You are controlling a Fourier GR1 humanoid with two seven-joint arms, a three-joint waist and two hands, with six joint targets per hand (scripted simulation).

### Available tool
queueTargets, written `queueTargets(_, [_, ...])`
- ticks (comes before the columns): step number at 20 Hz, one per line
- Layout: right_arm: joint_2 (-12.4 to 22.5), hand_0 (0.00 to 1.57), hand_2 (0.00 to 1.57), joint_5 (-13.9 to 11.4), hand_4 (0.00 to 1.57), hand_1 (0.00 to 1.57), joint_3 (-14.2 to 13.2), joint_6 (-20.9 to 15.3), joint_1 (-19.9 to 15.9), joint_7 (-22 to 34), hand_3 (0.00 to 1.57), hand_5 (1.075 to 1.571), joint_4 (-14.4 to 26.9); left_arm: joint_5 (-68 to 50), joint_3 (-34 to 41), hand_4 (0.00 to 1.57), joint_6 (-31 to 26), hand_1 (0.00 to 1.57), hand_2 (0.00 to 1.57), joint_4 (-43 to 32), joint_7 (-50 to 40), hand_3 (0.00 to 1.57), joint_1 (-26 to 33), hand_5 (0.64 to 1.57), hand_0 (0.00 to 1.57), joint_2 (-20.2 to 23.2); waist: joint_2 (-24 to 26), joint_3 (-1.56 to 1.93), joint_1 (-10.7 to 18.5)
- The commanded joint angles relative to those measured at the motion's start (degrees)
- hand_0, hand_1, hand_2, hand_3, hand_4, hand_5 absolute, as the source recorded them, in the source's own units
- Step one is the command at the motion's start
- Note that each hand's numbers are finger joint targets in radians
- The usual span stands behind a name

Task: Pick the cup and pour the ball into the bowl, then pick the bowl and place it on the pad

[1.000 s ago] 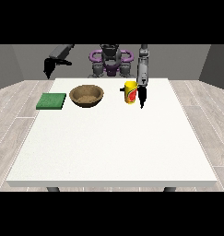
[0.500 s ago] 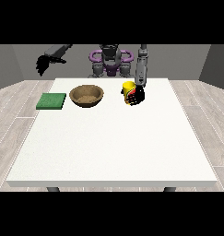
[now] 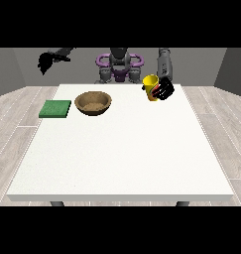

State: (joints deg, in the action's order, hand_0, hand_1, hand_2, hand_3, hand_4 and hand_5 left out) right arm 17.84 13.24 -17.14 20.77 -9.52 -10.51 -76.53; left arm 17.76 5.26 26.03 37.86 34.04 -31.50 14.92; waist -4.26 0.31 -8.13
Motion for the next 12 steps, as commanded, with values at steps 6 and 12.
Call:
queueTargets(6, [0.92, 0.0, 0.0, -1.01, 0.0, 0.0, -2.31, -0.05, -1.48, -4.35, 0.0, 1.568, 9.59, 10.96, -6.8, 1.57, -3.38, 1.46, 1.57, 1.9, -20.49, 1.57, -11.45, 1.294, 1.46, 6.09, 2.1, -0.25, 3.7])
queueTargets(12, [0.71, 0.0, 0.0, -1.34, 0.0, 0.0, -2.28, 2.86, 2.83, -7.93, 0.0, 1.569, 11.97, 20.26, -13.12, 1.57, 0.5, 1.49, 1.57, 3.12, -29.66, 1.57, -10.65, 1.273, 1.49, 1.28, 5.25, -0.2, 3.25])
